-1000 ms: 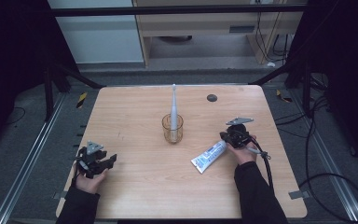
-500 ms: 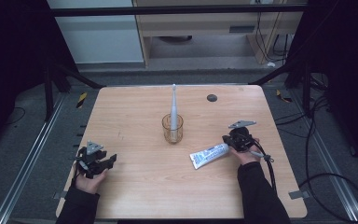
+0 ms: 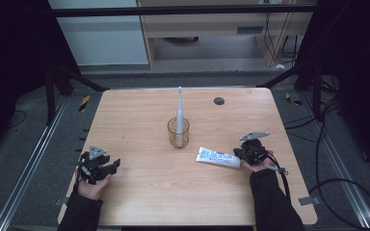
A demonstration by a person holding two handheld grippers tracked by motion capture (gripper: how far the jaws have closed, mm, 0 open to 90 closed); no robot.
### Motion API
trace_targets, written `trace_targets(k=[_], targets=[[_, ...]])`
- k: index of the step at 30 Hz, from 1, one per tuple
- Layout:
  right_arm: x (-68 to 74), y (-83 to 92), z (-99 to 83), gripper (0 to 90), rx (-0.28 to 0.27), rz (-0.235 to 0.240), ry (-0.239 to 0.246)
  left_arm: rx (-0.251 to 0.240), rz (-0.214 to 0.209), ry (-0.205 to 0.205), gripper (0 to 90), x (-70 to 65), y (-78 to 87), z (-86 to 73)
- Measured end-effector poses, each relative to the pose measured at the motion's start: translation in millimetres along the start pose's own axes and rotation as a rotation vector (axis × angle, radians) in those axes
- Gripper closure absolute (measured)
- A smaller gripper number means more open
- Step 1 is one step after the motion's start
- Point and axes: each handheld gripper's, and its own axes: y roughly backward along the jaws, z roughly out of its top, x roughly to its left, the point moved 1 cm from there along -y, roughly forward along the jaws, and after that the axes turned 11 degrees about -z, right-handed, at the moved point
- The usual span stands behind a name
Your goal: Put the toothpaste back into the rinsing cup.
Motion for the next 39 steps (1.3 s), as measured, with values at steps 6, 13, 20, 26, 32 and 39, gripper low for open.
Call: trace_targets(k=[6,13,20,26,32,39], targets=[[5.6,8.8,-9.5,90.0,0.02,0.014,0.015,0.0,0.0,-0.002,51.5,-0.6,-0.1,0.0],[10.1,17.2,-18.6,90.0,0.036,0.031,0.016,0.001,0.0,-0.004,51.5,-0.9,0.0,0.0],[18.2,22.0,-22.8,90.0,0.037,0.045,0.035,0.001,-0.001,-0.006,51.5,-1.1,0.2,0.0],[23.8,25.8,-26.1,90.0,0.046,0.061,0.037,0.001,-0.001,-0.006,51.5,-1.7,0.0,0.1],[21.7,29.6,-22.5,90.0,0.032,0.036,0.049,0.0,-0.001,-0.005,51.4,-1.3,0.1,0.2],[16.0,41.2,-9.4,86.2,-0.013,0.006,0.034,0.004,-0.001,-0.007,51.2,-1.6,-1.3,0.4]])
